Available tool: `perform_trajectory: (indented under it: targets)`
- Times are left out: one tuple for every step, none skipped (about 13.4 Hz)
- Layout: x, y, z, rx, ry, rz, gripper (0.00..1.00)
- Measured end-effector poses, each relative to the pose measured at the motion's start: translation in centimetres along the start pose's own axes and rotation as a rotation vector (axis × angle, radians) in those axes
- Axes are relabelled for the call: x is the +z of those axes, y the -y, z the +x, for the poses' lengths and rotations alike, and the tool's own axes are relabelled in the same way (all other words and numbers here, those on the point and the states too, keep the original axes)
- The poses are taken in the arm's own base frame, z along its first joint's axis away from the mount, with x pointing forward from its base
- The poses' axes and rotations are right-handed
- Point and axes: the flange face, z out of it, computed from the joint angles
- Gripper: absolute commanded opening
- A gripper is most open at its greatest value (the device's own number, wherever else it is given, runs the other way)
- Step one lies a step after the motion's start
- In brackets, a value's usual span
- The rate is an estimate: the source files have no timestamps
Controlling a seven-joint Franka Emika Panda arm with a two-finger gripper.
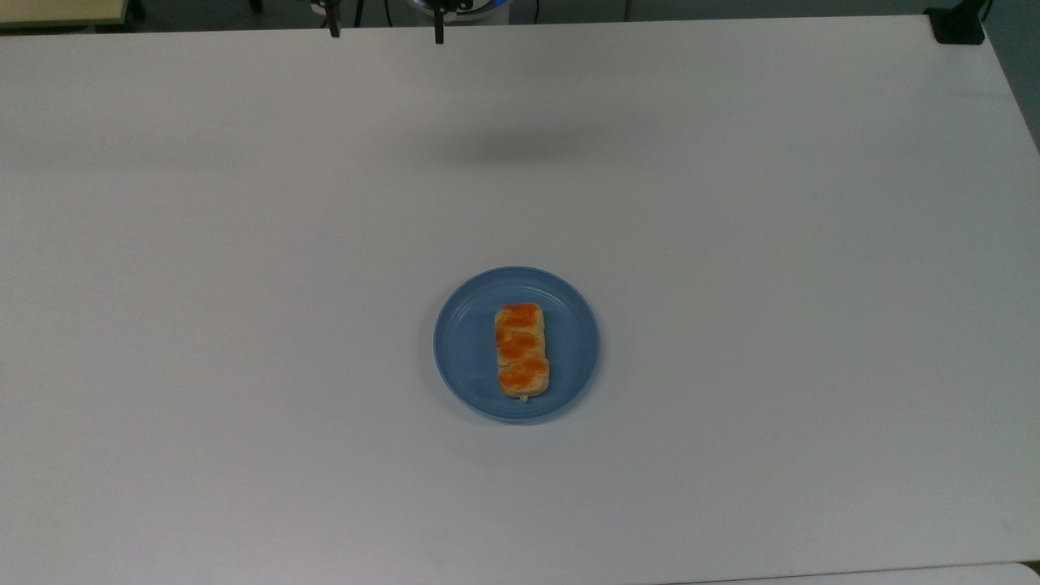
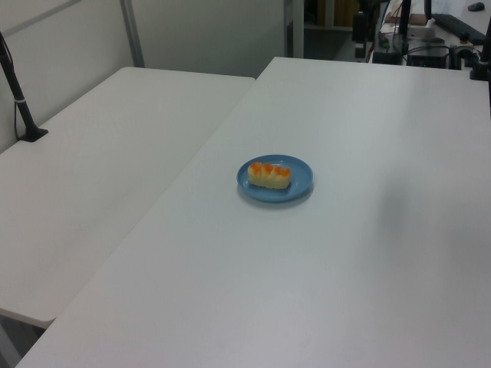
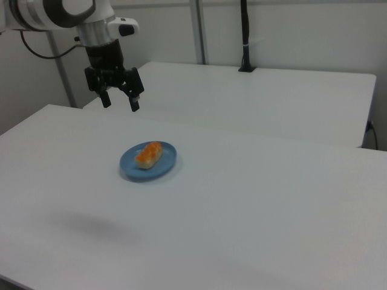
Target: Put the bread onto the plate
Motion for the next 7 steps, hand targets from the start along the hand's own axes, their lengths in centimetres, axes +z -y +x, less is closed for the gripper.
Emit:
perform_trajectory:
  targets:
    - [-0.38, -0.65, -0.7, 0.011, -0.004, 0.001, 1.0]
    - [-0.57, -1.01, -1.06, 0.017, -0.006, 0.002, 1.0]
    - [-0.6, -1.19, -1.38, 0.02, -0.005, 0.002, 1.0]
    - [-0.52, -1.19, -1.46, 0.02, -0.003, 0.002, 1.0]
    - [-0.44, -1.18, -1.47, 0.02, -0.001, 0.002, 1.0]
    - [-0.4, -1.21, -1.47, 0.02, -0.001, 0.002, 1.0]
    - [-0.4, -1.27, -1.48, 0.021, 0.0, 0.002, 1.0]
